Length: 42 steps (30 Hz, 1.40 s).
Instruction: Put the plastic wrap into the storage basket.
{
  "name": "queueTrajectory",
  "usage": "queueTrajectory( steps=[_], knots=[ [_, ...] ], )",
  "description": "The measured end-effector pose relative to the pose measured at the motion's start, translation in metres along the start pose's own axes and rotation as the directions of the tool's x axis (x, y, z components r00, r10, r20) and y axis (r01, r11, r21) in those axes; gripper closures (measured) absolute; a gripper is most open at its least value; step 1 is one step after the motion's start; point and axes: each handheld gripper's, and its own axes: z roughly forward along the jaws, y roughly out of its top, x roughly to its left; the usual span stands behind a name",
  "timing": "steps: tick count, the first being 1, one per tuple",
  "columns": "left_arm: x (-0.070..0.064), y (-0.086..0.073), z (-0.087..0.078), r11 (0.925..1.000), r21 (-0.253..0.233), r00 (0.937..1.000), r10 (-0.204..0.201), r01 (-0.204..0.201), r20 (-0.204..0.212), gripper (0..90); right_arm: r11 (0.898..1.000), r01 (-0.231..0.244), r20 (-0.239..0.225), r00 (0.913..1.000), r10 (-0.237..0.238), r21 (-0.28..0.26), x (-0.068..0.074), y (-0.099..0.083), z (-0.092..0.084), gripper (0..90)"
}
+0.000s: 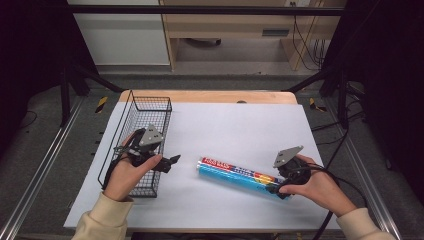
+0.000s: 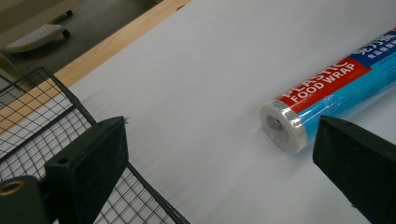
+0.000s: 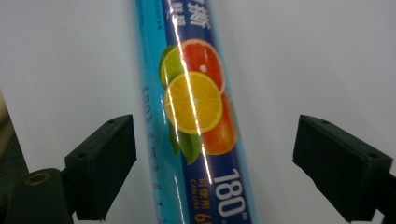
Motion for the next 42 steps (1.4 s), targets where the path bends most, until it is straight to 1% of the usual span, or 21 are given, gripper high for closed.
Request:
queueTrajectory(
  steps=[4, 6, 7, 9, 11, 12, 14, 15, 16, 19, 21, 22, 23, 27, 28, 29, 31, 36, 38, 41, 42],
  knots=[
    [0.001, 0.0, -0.001, 1.0, 0.0, 1.0, -0.003, 0.003, 0.0, 3.6, 0.999, 0.027, -0.035, 0.9991, -0.026, 0.044, 0.005, 0.0, 0.013, 14.5],
    [0.0, 0.0, -0.001, 1.0, -0.001, 1.0, -0.002, 0.002, -0.001, 3.6, 0.997, 0.041, -0.04, 0.9984, -0.038, 0.064, 0.006, 0.0, 0.018, 14.9],
    [0.001, 0.0, -0.001, 1.0, 0.002, 1.0, 0.005, -0.005, 0.001, 3.6, 0.996, 0.038, -0.04, 0.9986, -0.035, 0.075, 0.006, -0.001, 0.02, 15.3],
    [0.0, 0.001, -0.002, 0.9999, 0.007, 0.9999, 0.014, -0.014, 0.0, 3.6, 0.996, 0.044, -0.05, 0.998, -0.04, 0.083, 0.006, -0.001, 0.023, 15.8],
    [-0.001, 0.001, -0.001, 1.0, -0.002, 1.0, 0.004, -0.004, 0.004, 3.6, 0.994, 0.053, -0.055, 0.9974, -0.048, 0.096, 0.004, -0.001, 0.025, 17.4],
    [-0.001, 0.001, -0.001, 0.9999, 0.005, 0.9999, 0.014, -0.014, 0.005, 3.6, 0.993, 0.052, -0.059, 0.9972, -0.046, 0.104, 0.004, -0.001, 0.026, 17.8],
    [-0.002, 0.001, 0.0, 0.9999, 0.008, 0.9999, 0.015, -0.015, 0.007, 3.6, 0.993, 0.047, -0.065, 0.9971, -0.04, 0.11, 0.003, -0.001, 0.029, 19.7],
    [-0.002, 0.001, 0.0, 0.9999, 0.008, 0.9999, 0.015, -0.015, 0.008, 3.6, 0.992, 0.057, -0.068, 0.9964, -0.05, 0.112, 0.002, -0.001, 0.031, 20.2],
    [-0.002, 0.001, 0.001, 0.9998, 0.009, 0.9999, 0.015, -0.015, 0.007, 3.6, 0.991, 0.056, -0.076, 0.996, -0.047, 0.121, 0.003, 0.0, 0.032, 21.0],
    [-0.002, 0.001, 0.0, 0.9998, 0.008, 0.9998, 0.016, -0.016, 0.009, 3.6, 0.989, 0.075, -0.078, 0.9948, -0.065, 0.129, 0.003, 0.001, 0.036, 22.5],
    [-0.002, 0.001, 0.0, 0.9999, 0.009, 0.9999, 0.015, -0.015, 0.008, 3.6, 0.988, 0.079, -0.079, 0.9945, -0.069, 0.131, 0.003, 0.001, 0.039, 24.2],
    [-0.002, 0.001, 0.0, 0.9998, 0.009, 0.9999, 0.015, -0.015, 0.007, 3.6, 0.987, 0.081, -0.083, 0.9941, -0.069, 0.141, 0.003, 0.002, 0.04, 25.9],
    [-0.002, 0.001, 0.0, 0.9998, 0.009, 0.9998, 0.016, -0.016, 0.008, 3.6, 0.987, 0.086, -0.086, 0.9935, -0.074, 0.138, 0.003, 0.002, 0.041, 27.0],
    [-0.002, 0.001, 0.0, 0.9998, 0.008, 0.9998, 0.019, -0.019, 0.01, 3.6, 0.984, 0.091, -0.083, 0.9934, -0.079, 0.154, 0.003, 0.003, 0.045, 30.2],
    [-0.002, 0.002, -0.001, 0.9996, 0.012, 0.9997, 0.024, -0.024, 0.011, 3.6, 0.984, 0.092, -0.086, 0.9931, -0.08, 0.155, 0.002, 0.003, 0.045, 30.4],
    [-0.002, 0.002, 0.0, 0.9998, 0.007, 0.9998, 0.016, -0.017, 0.01, 3.6, 0.984, 0.096, -0.086, 0.9928, -0.083, 0.151, 0.002, 0.003, 0.046, 30.6],
    [-0.002, 0.002, 0.0, 0.9998, 0.007, 0.9998, 0.019, -0.019, 0.012, 3.6, 0.984, 0.097, -0.086, 0.9927, -0.084, 0.153, 0.002, 0.003, 0.045, 31.0],
    [-0.003, 0.002, 0.001, 0.9996, 0.013, 0.9995, 0.026, -0.027, 0.016, 3.7, 0.981, 0.131, -0.066, 0.9903, -0.122, 0.14, 0.006, 0.002, 0.045, 32.0],
    [-0.004, 0.003, 0.002, 0.9995, 0.014, 0.9995, 0.026, -0.027, 0.018, 3.8, 0.981, 0.145, -0.05, 0.989, -0.139, 0.126, 0.009, 0.0, 0.044, 32.2],
    [-0.005, 0.005, 0.003, 0.9988, 0.022, 0.9989, 0.042, -0.043, 0.021, 3.8, 0.983, 0.155, -0.028, 0.9878, -0.153, 0.097, 0.012, -0.003, 0.043, 32.3],
    [-0.006, 0.005, 0.004, 0.9989, 0.022, 0.9989, 0.041, -0.042, 0.023, 3.8, 0.982, 0.165, -0.015, 0.9862, -0.165, 0.092, 0.012, -0.003, 0.042, 32.3]
  ],
)
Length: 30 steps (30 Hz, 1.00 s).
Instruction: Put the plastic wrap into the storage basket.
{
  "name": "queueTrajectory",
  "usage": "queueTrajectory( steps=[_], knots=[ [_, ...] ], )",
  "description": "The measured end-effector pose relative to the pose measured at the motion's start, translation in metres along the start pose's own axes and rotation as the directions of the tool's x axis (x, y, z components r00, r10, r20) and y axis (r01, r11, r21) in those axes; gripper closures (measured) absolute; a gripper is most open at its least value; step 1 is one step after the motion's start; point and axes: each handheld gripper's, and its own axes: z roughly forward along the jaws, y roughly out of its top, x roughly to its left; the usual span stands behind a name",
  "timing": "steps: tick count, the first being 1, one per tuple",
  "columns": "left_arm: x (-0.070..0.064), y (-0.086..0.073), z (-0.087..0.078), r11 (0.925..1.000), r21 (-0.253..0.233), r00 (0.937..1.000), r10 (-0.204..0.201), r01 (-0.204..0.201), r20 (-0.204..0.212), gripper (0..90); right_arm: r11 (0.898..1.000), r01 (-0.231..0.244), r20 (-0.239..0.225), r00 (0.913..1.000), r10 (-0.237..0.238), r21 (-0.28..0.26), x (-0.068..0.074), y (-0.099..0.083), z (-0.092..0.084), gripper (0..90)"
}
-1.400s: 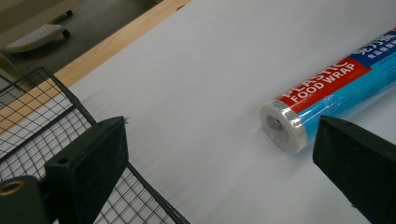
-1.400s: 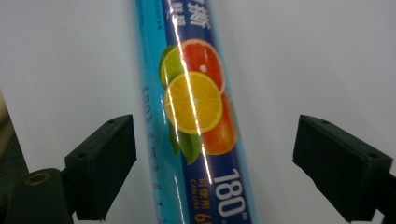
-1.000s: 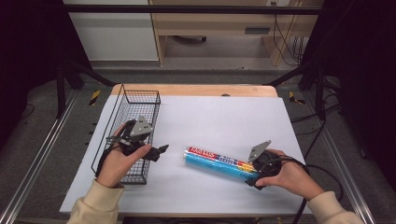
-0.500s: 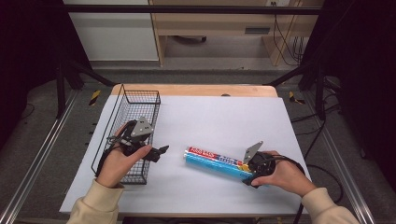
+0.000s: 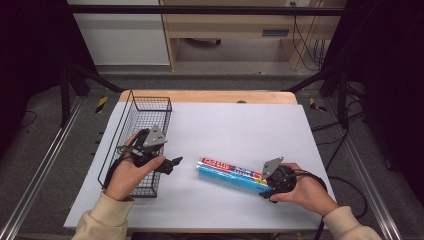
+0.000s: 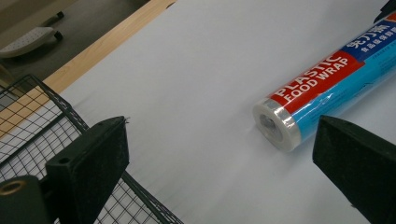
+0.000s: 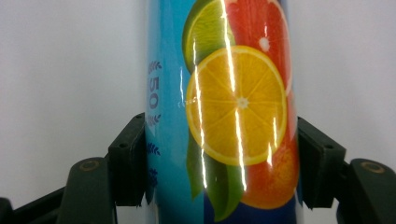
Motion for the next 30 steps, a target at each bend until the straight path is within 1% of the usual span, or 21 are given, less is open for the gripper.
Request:
queueTrajectory(
  steps=[1, 3, 5, 6, 8, 9, 10, 11, 15, 17, 22, 25, 26, 29, 30],
  knots=[
    [0.0, 0.001, 0.001, 1.0, 0.004, 1.0, 0.004, -0.004, 0.002, 3.8, 1.0, 0.004, 0.011, 0.9999, -0.004, -0.005, 0.001, 0.0, -0.001, 32.4],
    [0.001, 0.003, 0.002, 1.0, 0.006, 1.0, 0.004, -0.004, 0.001, 3.8, 1.0, 0.01, 0.016, 0.9998, -0.01, -0.024, 0.002, 0.001, -0.003, 32.4],
    [0.001, 0.004, 0.003, 0.9999, 0.004, 1.0, 0.01, -0.01, 0.001, 3.9, 1.0, 0.005, 0.005, 1.0, -0.005, -0.029, 0.001, 0.001, -0.005, 32.4],
    [0.001, 0.005, 0.003, 0.9999, 0.005, 1.0, 0.009, -0.009, 0.001, 3.9, 1.0, 0.01, 0.013, 0.9999, -0.01, -0.024, 0.001, 0.002, -0.005, 32.4],
    [0.0, 0.005, 0.003, 0.9999, 0.003, 0.9999, 0.01, -0.01, 0.002, 3.9, 1.0, -0.004, -0.016, 0.9999, 0.004, -0.005, -0.001, 0.003, -0.004, 32.4],
    [0.0, 0.006, 0.002, 0.9999, 0.002, 0.9999, 0.013, -0.013, 0.003, 3.9, 1.0, -0.003, -0.019, 0.9998, 0.003, -0.004, -0.002, 0.002, -0.002, 32.4],
    [0.0, 0.006, 0.002, 0.9999, 0.001, 0.9999, 0.014, -0.014, 0.003, 3.9, 1.0, -0.019, -0.03, 0.9994, 0.019, 0.011, -0.003, 0.002, -0.001, 32.4],
    [0.0, 0.006, 0.001, 0.9999, 0.0, 0.9999, 0.015, -0.015, 0.002, 3.9, 1.0, -0.006, -0.034, 0.9994, 0.006, 0.017, -0.004, 0.002, 0.001, 32.3],
    [0.001, 0.005, -0.001, 0.9999, -0.002, 0.9999, 0.015, -0.015, -0.001, 3.9, 1.0, -0.009, -0.04, 0.9992, 0.009, 0.021, -0.006, 0.003, 0.002, 32.2],
    [0.001, 0.005, -0.001, 0.9999, -0.003, 0.9999, 0.012, -0.012, -0.001, 3.9, 0.999, -0.021, -0.046, 0.9987, 0.022, 0.026, -0.006, 0.003, 0.002, 32.0],
    [-0.001, 0.007, 0.001, 0.9998, -0.002, 0.9998, 0.019, -0.019, 0.004, 3.9, 0.998, -0.049, -0.068, 0.9964, 0.051, 0.032, -0.009, 0.004, 0.003, 31.2],
    [-0.002, 0.007, 0.002, 0.9998, 0.003, 0.9998, 0.021, -0.021, 0.006, 3.9, 0.998, -0.047, -0.073, 0.9961, 0.05, 0.037, -0.01, 0.008, 0.005, 30.9],
    [-0.002, 0.007, 0.002, 0.9997, 0.004, 0.9997, 0.024, -0.024, 0.005, 3.9, 0.999, -0.035, -0.076, 0.9964, 0.038, 0.04, -0.011, 0.009, 0.006, 31.0],
    [-0.003, 0.007, 0.001, 0.9997, 0.003, 0.9997, 0.024, -0.024, 0.007, 3.9, 0.998, -0.034, -0.084, 0.9957, 0.038, 0.044, -0.011, 0.015, 0.009, 31.2],
    [-0.003, 0.007, 0.001, 0.9997, 0.002, 0.9997, 0.023, -0.023, 0.006, 3.9, 0.998, -0.035, -0.086, 0.9955, 0.039, 0.053, -0.011, 0.017, 0.011, 31.6]
  ],
)
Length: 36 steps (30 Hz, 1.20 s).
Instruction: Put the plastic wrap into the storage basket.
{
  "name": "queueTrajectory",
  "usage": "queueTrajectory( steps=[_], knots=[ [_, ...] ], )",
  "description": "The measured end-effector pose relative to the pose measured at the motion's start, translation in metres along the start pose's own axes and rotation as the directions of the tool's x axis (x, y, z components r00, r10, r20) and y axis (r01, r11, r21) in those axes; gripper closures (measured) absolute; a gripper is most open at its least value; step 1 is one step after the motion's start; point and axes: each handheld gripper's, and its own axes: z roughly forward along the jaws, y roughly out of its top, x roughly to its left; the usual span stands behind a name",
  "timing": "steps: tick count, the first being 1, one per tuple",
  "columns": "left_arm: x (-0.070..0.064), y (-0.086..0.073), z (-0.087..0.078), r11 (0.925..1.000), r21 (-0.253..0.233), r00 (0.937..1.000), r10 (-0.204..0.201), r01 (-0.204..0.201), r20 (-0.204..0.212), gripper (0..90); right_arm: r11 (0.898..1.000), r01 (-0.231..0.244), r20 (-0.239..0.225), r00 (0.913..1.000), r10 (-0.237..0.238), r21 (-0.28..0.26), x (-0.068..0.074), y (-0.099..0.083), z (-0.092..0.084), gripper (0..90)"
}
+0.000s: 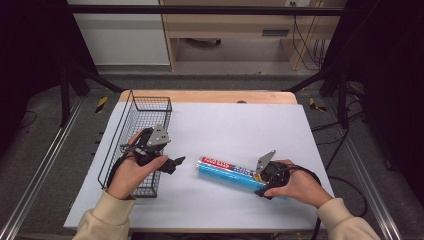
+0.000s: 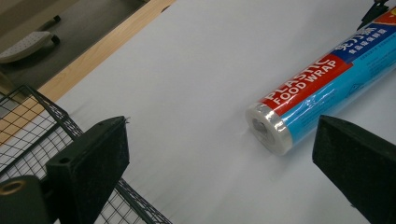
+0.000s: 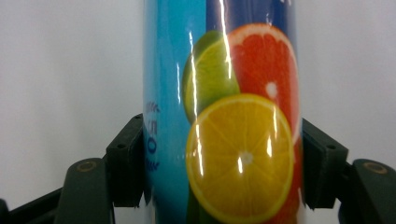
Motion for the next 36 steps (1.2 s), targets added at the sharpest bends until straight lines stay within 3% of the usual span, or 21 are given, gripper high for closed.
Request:
queueTrajectory(
  steps=[3, 9, 14, 17, 19, 23, 30, 33, 34, 35, 36],
  knots=[
    [0.001, 0.0, -0.001, 1.0, -0.003, 1.0, -0.002, 0.002, 0.0, 3.9, 1.0, 0.016, 0.008, 0.9998, -0.016, 0.017, 0.001, 0.001, 0.0, 32.3],
    [0.002, 0.003, -0.003, 1.0, -0.008, 1.0, 0.004, -0.004, 0.003, 4.0, 0.998, 0.06, 0.073, 0.9955, -0.06, 0.004, 0.009, 0.001, -0.005, 32.5],
    [0.0, 0.007, 0.001, 0.9987, 0.009, 0.998, 0.05, -0.05, 0.037, 4.5, 0.995, 0.103, 0.106, 0.9891, -0.102, -0.006, 0.008, 0.008, -0.022, 32.5],
    [-0.003, 0.015, 0.003, 0.9943, 0.022, 0.9932, 0.103, -0.104, 0.055, 4.7, 0.991, 0.137, 0.126, 0.9829, -0.134, -0.008, 0.003, 0.017, -0.037, 32.4],
    [-0.006, 0.022, 0.003, 0.9905, 0.01, 0.9861, 0.136, -0.137, 0.095, 4.6, 0.987, 0.159, 0.142, 0.9775, -0.156, -0.009, -0.003, 0.024, -0.047, 32.5],
    [-0.009, 0.036, 0.007, 0.9727, 0.009, 0.964, 0.229, -0.232, 0.136, 4.5, 0.978, 0.208, 0.171, 0.9632, -0.208, 0.015, -0.014, 0.039, -0.064, 32.5],
    [-0.011, 0.054, 0.017, 0.9435, -0.002, 0.9326, 0.328, -0.331, 0.151, 5.1, 0.962, 0.272, 0.188, 0.9434, -0.273, 0.029, -0.024, 0.065, -0.083, 32.4],
    [-0.015, 0.061, 0.02, 0.9256, 0.005, 0.9146, 0.373, -0.378, 0.156, 5.5, 0.956, 0.292, 0.19, 0.9367, -0.294, 0.042, -0.024, 0.074, -0.087, 32.4],
    [-0.017, 0.063, 0.021, 0.9227, 0.003, 0.9122, 0.381, -0.385, 0.152, 5.5, 0.954, 0.297, 0.191, 0.9345, -0.3, 0.048, -0.023, 0.077, -0.087, 32.4],
    [-0.019, 0.066, 0.023, 0.9147, 0.004, 0.9015, 0.398, -0.404, 0.171, 5.7, 0.949, 0.312, 0.198, 0.9282, -0.315, 0.048, -0.022, 0.079, -0.088, 32.4],
    [-0.019, 0.066, 0.023, 0.9147, 0.004, 0.9015, 0.398, -0.404, 0.171, 5.9, 0.949, 0.312, 0.198, 0.9282, -0.315, 0.048, -0.022, 0.079, -0.088, 32.4]
  ],
)
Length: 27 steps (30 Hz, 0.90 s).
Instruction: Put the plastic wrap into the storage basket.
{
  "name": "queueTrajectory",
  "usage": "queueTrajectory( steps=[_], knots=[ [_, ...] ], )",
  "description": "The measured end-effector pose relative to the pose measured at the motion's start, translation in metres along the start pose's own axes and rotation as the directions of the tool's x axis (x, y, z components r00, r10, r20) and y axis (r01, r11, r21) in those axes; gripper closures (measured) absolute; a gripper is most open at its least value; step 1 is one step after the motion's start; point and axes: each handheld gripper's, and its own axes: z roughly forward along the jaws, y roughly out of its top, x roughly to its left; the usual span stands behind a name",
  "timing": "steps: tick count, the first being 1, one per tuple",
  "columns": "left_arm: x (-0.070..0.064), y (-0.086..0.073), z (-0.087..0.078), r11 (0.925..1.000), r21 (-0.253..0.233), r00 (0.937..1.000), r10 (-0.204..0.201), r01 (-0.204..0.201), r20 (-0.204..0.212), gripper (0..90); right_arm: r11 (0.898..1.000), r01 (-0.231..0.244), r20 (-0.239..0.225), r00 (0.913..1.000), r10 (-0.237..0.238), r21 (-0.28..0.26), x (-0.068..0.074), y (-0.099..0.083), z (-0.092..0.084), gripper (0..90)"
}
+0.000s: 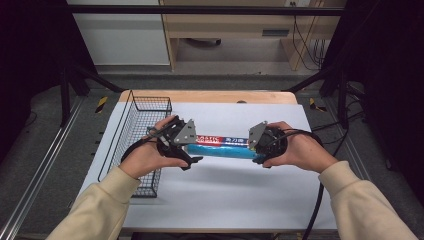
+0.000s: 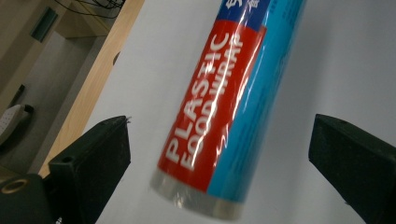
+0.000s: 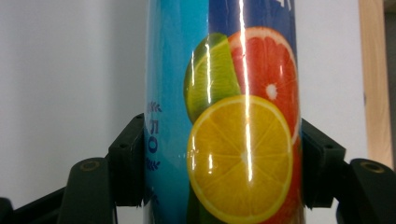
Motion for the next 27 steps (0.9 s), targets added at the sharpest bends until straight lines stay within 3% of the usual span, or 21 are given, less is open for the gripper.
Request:
queueTrajectory(
  steps=[5, 17, 23, 27],
  knots=[
    [-0.006, 0.006, 0.007, 0.9965, 0.035, 0.9971, 0.076, -0.076, 0.012, 6.5, 0.999, 0.036, -0.007, 0.9993, -0.036, -0.001, 0.003, 0.012, -0.004, 32.4],
    [-0.009, 0.012, 0.025, 0.9896, 0.09, 0.9934, 0.109, -0.112, 0.038, 11.9, 0.998, 0.066, -0.021, 0.9976, -0.066, -0.017, 0.006, 0.026, -0.008, 32.4],
    [-0.011, 0.019, 0.032, 0.9759, 0.147, 0.9858, 0.153, -0.161, 0.069, 15.7, 0.996, 0.086, -0.023, 0.996, -0.086, -0.021, 0.008, 0.032, -0.011, 32.4],
    [-0.014, 0.021, 0.034, 0.9703, 0.16, 0.9824, 0.171, -0.181, 0.077, 18.0, 0.996, 0.091, -0.022, 0.9955, -0.092, -0.015, 0.009, 0.034, -0.011, 32.5]
  ],
)
